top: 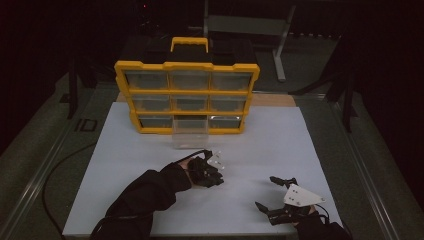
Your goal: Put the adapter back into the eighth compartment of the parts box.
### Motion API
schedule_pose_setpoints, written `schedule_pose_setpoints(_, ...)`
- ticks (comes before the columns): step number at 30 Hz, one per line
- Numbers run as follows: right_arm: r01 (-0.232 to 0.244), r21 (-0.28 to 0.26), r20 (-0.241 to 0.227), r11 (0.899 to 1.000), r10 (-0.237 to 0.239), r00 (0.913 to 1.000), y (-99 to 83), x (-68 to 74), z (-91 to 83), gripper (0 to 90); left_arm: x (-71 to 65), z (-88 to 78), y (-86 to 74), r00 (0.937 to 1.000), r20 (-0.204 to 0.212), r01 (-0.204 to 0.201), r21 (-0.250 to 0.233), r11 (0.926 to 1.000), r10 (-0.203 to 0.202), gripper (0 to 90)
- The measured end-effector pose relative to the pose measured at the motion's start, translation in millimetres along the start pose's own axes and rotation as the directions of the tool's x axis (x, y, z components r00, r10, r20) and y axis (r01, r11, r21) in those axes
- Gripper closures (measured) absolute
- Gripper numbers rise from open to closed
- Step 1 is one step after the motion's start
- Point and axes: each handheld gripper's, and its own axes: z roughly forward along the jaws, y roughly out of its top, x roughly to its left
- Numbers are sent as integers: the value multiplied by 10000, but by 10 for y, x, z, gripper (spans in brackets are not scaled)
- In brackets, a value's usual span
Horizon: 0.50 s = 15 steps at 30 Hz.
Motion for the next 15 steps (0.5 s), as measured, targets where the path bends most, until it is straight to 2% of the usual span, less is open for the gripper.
schedule_pose_setpoints(15, 11, 1, -4, 10000, -11, 10000, 0, 0, 0, 81, 6, -113, 64, 9999, -45, -135, -66, 9999, 135, 755)
